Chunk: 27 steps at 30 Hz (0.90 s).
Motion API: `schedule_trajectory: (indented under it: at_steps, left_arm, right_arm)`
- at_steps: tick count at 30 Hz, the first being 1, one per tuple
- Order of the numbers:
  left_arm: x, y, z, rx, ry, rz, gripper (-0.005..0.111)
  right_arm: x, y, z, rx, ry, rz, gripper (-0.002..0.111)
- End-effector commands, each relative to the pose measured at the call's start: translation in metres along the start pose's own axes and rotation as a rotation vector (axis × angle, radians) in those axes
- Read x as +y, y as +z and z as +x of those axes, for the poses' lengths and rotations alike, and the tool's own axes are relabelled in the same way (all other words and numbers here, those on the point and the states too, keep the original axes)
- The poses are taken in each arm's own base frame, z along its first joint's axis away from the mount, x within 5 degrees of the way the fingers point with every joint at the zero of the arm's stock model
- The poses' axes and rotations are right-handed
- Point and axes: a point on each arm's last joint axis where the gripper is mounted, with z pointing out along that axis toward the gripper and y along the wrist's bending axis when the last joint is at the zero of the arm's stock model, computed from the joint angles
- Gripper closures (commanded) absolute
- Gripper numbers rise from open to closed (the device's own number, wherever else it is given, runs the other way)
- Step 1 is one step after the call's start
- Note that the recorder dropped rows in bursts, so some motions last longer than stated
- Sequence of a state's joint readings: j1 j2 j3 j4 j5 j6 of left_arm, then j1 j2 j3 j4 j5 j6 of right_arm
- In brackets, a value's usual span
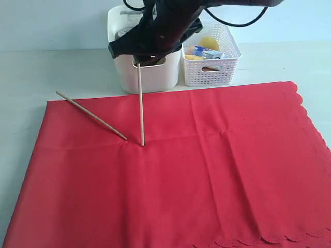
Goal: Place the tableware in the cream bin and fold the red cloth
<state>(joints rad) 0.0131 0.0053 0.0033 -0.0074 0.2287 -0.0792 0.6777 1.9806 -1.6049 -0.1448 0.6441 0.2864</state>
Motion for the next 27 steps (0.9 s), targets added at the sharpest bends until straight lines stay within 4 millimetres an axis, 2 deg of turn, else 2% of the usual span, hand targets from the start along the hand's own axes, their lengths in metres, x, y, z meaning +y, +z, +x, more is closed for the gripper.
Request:
schedule_trajectory:
  at_steps: [1,4,9,11,14,17,18,22,27]
  left_arm:
    - [-0.001,-0.001,-0.002,-0.020,-0.005,0.010,0.105]
    - [-0.001,-0.001,-0.002,-0.020,-0.005,0.010,0.105]
    - [-0.001,-0.001,-0.002,-0.020,-0.005,0.010,0.105]
    - [-0.001,-0.001,-0.002,-0.020,-0.005,0.010,0.105]
    - [-0.001,-0.001,-0.002,-0.020,-0.005,0.010,0.105]
    - [-0.001,-0.001,-0.002,-0.020,-0.005,0.010,0.105]
    - [-0.001,-0.001,-0.002,-0.020,-0.005,0.010,0.105]
    - [-0.001,-0.001,-0.002,-0.020,-0.005,0.010,0.105]
    - [-0.001,-0.001,-0.002,-0.020,-0.005,0.010,0.105]
  right_arm:
    - [0.002,0.030,0.013,0.081,0.041,-0.017,0.043]
    - [0.008,0.048,0.020,0.094,0.039,-0.074,0.040]
    - [0.010,0.070,0.022,0.035,0.007,-0.090,0.041]
    - [0.010,0.073,0.022,0.030,0.007,-0.091,0.047]
    - [0.010,0.070,0.022,0.036,0.011,-0.092,0.073]
    - [0.010,0.059,0.018,0.033,0.013,-0.094,0.102]
    - [0.010,0.052,0.014,0.020,0.013,-0.097,0.109]
    - [0.010,0.018,-0.004,-0.078,0.017,-0.113,0.108]
    - [0.009,-0.029,-0.034,-0.310,0.019,-0.143,0.108]
